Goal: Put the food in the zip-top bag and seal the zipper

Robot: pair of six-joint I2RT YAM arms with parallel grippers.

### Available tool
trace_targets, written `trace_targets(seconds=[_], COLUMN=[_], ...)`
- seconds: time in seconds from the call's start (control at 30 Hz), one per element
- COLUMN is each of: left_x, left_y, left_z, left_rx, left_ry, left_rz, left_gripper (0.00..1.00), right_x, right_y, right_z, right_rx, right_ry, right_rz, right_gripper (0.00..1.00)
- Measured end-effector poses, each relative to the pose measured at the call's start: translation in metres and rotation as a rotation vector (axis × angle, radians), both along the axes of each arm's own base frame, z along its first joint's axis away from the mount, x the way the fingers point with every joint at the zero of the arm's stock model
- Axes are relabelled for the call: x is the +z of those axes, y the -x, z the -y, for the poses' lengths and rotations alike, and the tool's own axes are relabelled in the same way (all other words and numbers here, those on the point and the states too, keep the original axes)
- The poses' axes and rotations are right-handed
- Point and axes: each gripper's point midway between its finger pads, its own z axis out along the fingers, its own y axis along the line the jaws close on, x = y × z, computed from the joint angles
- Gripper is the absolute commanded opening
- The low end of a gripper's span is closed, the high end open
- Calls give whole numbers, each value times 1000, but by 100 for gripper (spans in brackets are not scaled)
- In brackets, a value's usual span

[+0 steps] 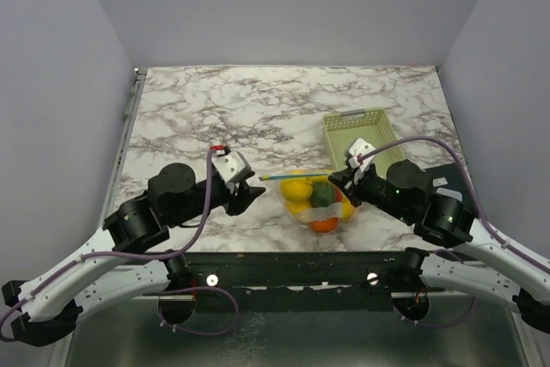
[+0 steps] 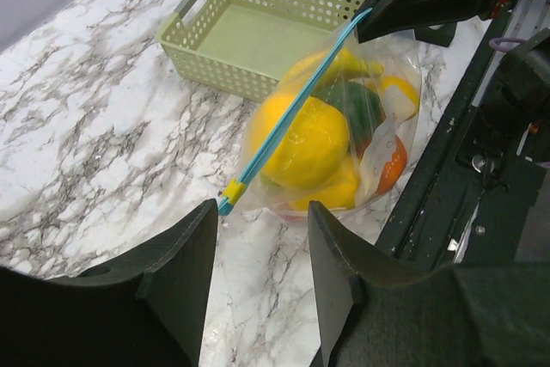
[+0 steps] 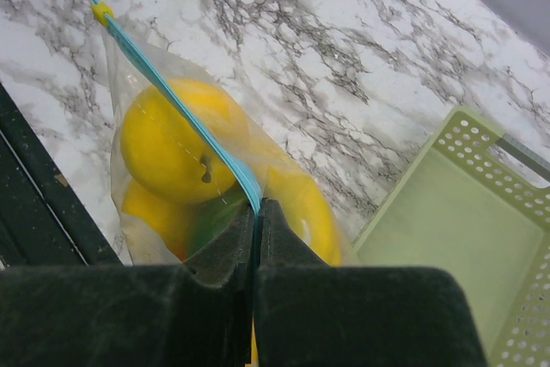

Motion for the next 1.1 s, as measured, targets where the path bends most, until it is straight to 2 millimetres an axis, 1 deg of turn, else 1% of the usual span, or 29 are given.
trace_targets(seconds=[0.2, 0.27, 0.47, 0.57, 0.8, 0.93, 1.0, 1.03, 1.1], left_x=[15, 19, 28, 24, 4, -6, -9, -12, -16], left_y=[-6, -7, -8, -7, 0, 1, 1, 1, 1], left_z=[7, 10, 28, 37, 57, 65, 67, 69, 71], left_rx=[-3, -11, -75, -117, -230, -266, -278, -284, -293], left_ry=[21, 22, 13, -8, -62, -86, -95, -101, -111], left_rz=[35, 45, 70, 71, 39, 22, 14, 9, 3], left_gripper=[60, 68, 73, 75, 75, 72, 68, 65, 54], right_x=[11, 12, 10, 11, 24, 30, 29, 29, 29], right_y=[-5, -6, -3, 1, 14, 20, 23, 24, 26], right_z=[-11, -14, -31, -41, -60, -67, -69, -70, -71], right_rx=[16, 23, 102, 153, 286, 338, 359, 366, 382], right_ry=[11, 11, 34, 40, 26, 14, 12, 12, 10], right_rz=[6, 4, -12, -16, -12, -12, -17, -19, -21], right_gripper=[1, 1, 1, 1, 1, 1, 1, 1, 1])
